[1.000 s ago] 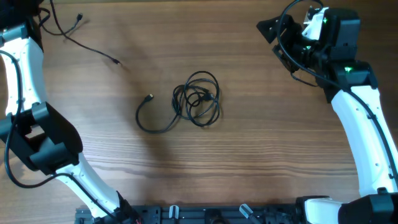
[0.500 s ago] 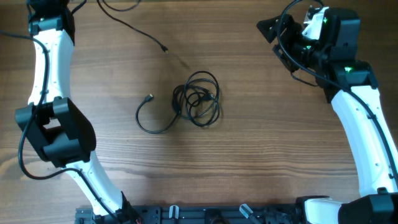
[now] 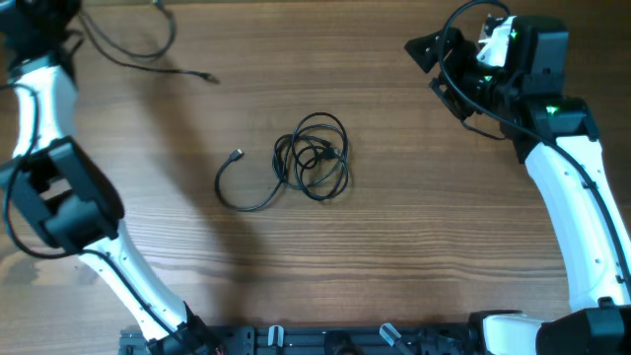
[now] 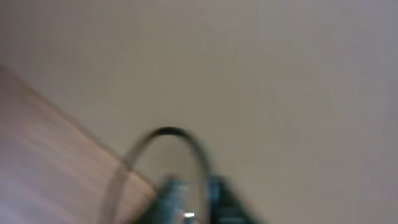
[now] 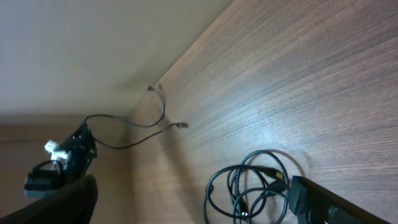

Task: Untangle cables
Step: 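Drag the cable end with the left gripper toward the far left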

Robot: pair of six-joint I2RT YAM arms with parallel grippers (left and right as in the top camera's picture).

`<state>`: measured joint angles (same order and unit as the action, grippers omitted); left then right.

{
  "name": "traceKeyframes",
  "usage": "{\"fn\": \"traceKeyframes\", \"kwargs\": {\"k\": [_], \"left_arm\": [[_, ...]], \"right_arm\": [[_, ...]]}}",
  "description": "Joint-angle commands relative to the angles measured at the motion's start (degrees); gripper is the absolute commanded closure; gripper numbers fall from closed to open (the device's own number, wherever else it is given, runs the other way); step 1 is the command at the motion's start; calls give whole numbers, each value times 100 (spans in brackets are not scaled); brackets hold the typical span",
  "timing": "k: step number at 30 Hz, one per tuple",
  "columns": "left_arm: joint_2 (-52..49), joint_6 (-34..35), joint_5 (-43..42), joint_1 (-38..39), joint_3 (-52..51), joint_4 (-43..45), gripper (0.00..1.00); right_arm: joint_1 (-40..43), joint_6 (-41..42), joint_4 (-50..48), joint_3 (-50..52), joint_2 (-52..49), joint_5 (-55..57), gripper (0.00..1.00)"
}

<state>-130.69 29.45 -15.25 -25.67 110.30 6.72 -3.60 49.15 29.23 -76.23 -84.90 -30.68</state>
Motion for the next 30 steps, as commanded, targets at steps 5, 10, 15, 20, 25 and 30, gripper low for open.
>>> {"fn": "traceKeyframes", "kwargs": {"k": [5, 10, 15, 20, 25, 30], "left_arm": [[-13, -551, 249, -848, 66, -1014, 0], [-13, -551, 249, -911, 66, -1670, 0], [-15, -1128, 363, -857, 66, -2507, 0], [-15, -1128, 507, -855, 66, -3440, 0], [-15, -1099, 1762, -852, 66, -3967, 0], [20, -1102, 2581, -852, 66, -4417, 0]], "right_arm": [[-46, -118, -116, 11, -28, -133, 0], [-46, -120, -107, 11, -28, -140, 0], [-46, -267, -85, 11, -28, -271, 0], [-48, -267, -83, 11, -28, -271, 0], [-48, -358, 4, 11, -28, -267, 0], [-48, -420, 15, 11, -28, -267, 0]]}}
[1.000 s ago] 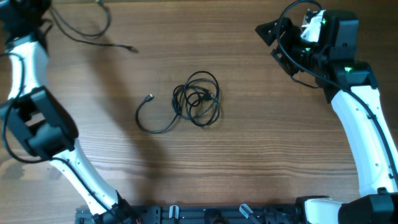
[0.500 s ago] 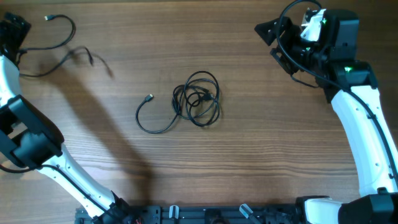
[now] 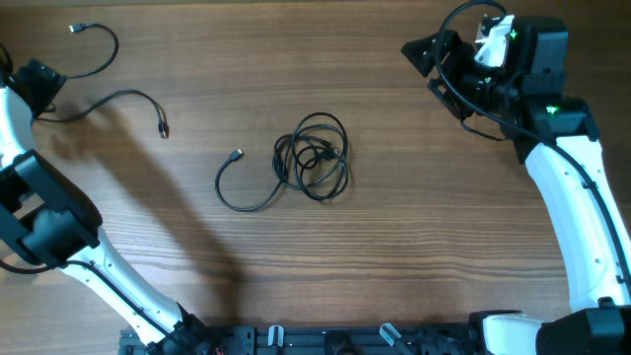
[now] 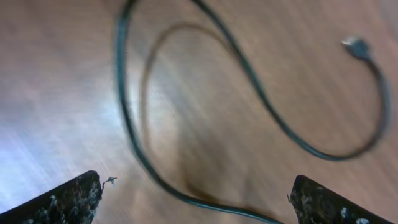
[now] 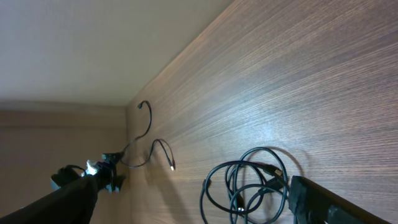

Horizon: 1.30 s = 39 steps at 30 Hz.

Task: Untangle cables

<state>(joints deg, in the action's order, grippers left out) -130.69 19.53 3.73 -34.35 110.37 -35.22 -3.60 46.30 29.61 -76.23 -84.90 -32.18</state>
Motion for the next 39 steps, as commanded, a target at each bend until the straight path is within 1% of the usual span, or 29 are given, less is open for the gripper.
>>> {"fn": "traceKeyframes", "kwargs": {"k": [1, 4, 6, 9, 13, 15, 17, 18, 19, 21, 23, 24, 25, 28, 30, 32, 33, 37, 39], "left_arm": [[22, -109, 684, 15, 59, -321, 0], [17, -103, 691, 4, 57, -649, 0], [2, 184, 826, -20, 4, -649, 0], [-81, 369, 852, -46, -2, -420, 0], [-319, 363, 855, -55, -2, -74, 0], [-507, 365, 852, -55, -2, 24, 4], [-649, 365, 852, -57, -2, 107, 10], [-726, 363, 855, -61, -2, 155, 14], [-791, 363, 852, -70, -2, 205, 22], [-872, 365, 850, -94, -2, 297, 28], [-909, 361, 726, -120, -2, 553, 38], [-909, 363, 717, -127, -2, 717, 51], [-907, 361, 695, -125, -2, 841, 70], [-907, 127, 203, -125, -2, 1401, 84], [-903, -131, -378, -116, 0, 1961, 88], [-881, -267, -837, -107, 0, 2544, 96], [-868, -264, -966, -103, 2, 2986, 96], [-848, -267, -990, -70, 2, 4068, 96], [-848, -264, -988, -70, 2, 4452, 96]], "right_arm": [[-48, -138, -35, 11, -28, -114, 0], [-48, -138, -15, 11, -28, -116, 0], [-50, -140, 37, 11, -28, -114, 0], [-52, -236, 96, 11, -28, -116, 0], [-52, -260, 179, 11, -28, -140, 0], [-57, -225, 179, 11, -28, -138, 0], [-74, -140, 177, 11, -28, -136, 0], [-74, -107, 177, 11, -28, -138, 0], [-74, -109, 177, 11, -28, -138, 0], [-74, -107, 181, 11, -28, -138, 0], [-74, -87, 181, 11, -28, -138, 0], [-74, -57, 181, 11, -28, -138, 0], [-83, 11, 181, 11, -28, -138, 0], [-138, 42, 127, 11, -28, -136, 0], [-184, 42, 116, 11, -28, -136, 0], [-225, 33, 168, 11, -28, -136, 0], [-256, 33, 219, 11, -28, -133, 0], [-358, 42, 262, 11, -28, -133, 0], [-404, 37, 267, 11, -28, -136, 0]]}}
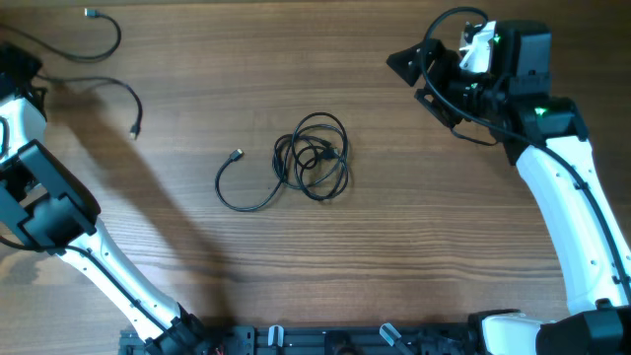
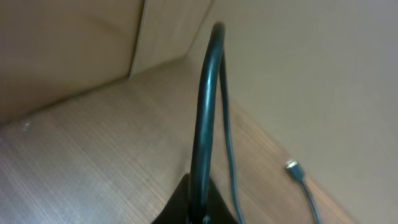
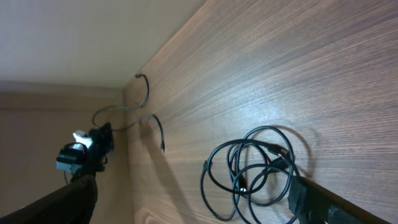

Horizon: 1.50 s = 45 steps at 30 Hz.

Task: Untangle cables

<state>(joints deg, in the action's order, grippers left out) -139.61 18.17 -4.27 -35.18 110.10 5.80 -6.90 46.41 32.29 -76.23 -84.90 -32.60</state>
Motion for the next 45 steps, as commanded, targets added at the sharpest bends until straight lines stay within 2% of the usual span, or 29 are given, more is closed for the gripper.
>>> {"fn": "traceKeyframes", "kwargs": {"k": [1, 2, 3, 4, 12, 15, 18, 24, 25, 31, 35, 37, 38, 41, 42, 45], "left_arm": [[44, -127, -188, 13, 28, 455, 93], [44, -125, -188, 13, 28, 446, 78], [42, -127, -186, 13, 26, 380, 32], [17, -129, -155, 13, 26, 289, 0], [-13, -127, 105, -46, 26, -1252, 0], [-11, -127, -354, 0, 26, -1875, 0], [22, -127, -839, 90, 26, -2085, 0], [669, -127, -767, 372, 26, -2828, 0], [809, -125, -728, 522, 26, -3362, 0], [651, -129, 212, 1088, 24, -4538, 0], [481, -120, 291, 1408, 2, -4789, 0], [470, 44, 625, 1513, -79, -4767, 0], [470, 101, 748, 1528, -96, -4767, 1], [470, 111, 785, 1537, -155, -4791, 20], [470, 111, 811, 1537, -199, -4793, 24], [457, 109, 1165, 1537, -452, -4730, 26]], "right_arm": [[-98, 28, 4, 11, -28, -92, 0], [-103, 28, 0, 11, -28, -94, 0], [-109, 28, 0, 11, -28, -92, 0], [-109, 33, -4, 11, -28, -92, 0], [-109, 26, -4, 11, -28, -94, 1], [-109, 24, -4, 11, -28, -94, 0], [-109, 26, -13, 11, -28, -94, 0], [-109, 2, -9, 11, -28, -94, 0], [-109, 2, -11, 11, -28, -92, 0], [-109, -186, -17, 11, -28, -48, 0], [-109, -291, 11, 11, -28, -52, 0], [-109, -295, 61, 11, -28, -52, 0], [-109, -297, 87, 11, -28, -52, 0], [-109, -313, 140, 11, -28, -52, 0], [-109, -315, 140, 11, -28, -50, 0], [-109, -315, 138, 11, -28, -50, 0]]}}
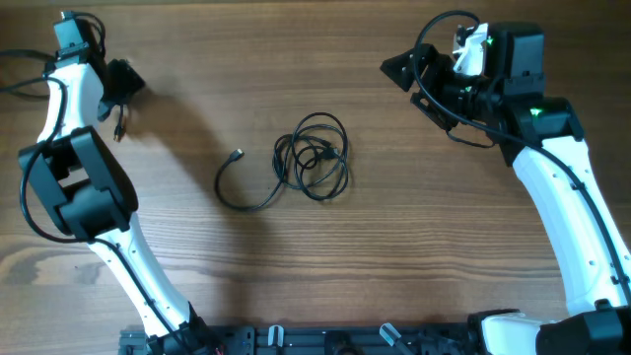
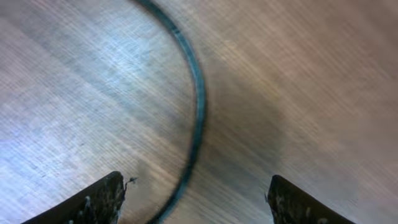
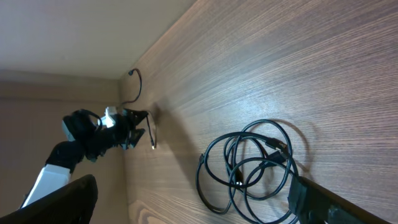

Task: Untangle cables

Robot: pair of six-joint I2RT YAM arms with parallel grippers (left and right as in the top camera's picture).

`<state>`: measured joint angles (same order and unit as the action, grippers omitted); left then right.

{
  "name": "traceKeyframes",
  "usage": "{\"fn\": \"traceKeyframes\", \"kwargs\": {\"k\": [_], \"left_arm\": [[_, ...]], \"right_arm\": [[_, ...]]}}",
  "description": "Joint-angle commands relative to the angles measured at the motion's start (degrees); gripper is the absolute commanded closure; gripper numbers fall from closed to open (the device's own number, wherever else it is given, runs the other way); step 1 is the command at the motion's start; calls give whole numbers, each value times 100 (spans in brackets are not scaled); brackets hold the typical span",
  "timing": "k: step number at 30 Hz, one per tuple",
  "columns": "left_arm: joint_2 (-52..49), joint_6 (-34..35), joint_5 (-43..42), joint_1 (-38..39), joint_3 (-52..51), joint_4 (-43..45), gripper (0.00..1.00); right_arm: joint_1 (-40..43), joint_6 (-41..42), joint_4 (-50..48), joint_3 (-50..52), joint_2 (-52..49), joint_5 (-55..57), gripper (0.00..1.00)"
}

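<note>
A tangle of thin black cables (image 1: 314, 158) lies mid-table, one plug-ended tail (image 1: 237, 155) curling out to its left; it also shows in the right wrist view as the tangle (image 3: 249, 174). A separate black cable (image 2: 196, 106) lies at the far left, its plug (image 1: 118, 128) pointing down. My left gripper (image 1: 123, 79) hovers low over that cable, jaws wide open, the cable running between them untouched. My right gripper (image 1: 399, 67) hangs open above the table's upper right, well clear of the tangle.
More of the loose cable loops past the table's top-left corner (image 1: 74, 15) and left edge (image 1: 15, 87). The left arm (image 3: 102, 127) stands at the far corner in the right wrist view. Bare wood (image 1: 424, 247) surrounds the tangle.
My left gripper was shut on the separate cable at the far left edge; now it is open over it, further right. The plug sits slightly further left. The right gripper shifted a little left.
At first the separate cable stretched from the top-left corner toward the middle, held up by my left gripper. Then it lay nearer the left with the jaws open over it, then was gripped again at the edge. Now it is released; the tangle never moved.
</note>
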<state>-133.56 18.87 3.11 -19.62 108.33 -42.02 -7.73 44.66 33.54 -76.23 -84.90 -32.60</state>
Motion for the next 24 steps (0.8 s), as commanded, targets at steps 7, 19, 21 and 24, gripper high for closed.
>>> {"fn": "traceKeyframes", "kwargs": {"k": [7, 19, 21, 24], "left_arm": [[-149, 42, 422, -20, -496, 153, 52], [-144, 1279, -678, -22, -470, 1604, 96], [-144, 1462, -723, -22, -470, 1871, 96], [-144, 1554, -1104, -37, -398, 2267, 96]], "right_arm": [[-26, -140, -2, 11, -28, -50, 0], [-26, -116, 7, 11, -28, -52, 0], [-26, -116, 4, 11, -28, -50, 0], [-24, -107, 0, 11, -28, -50, 0]]}}
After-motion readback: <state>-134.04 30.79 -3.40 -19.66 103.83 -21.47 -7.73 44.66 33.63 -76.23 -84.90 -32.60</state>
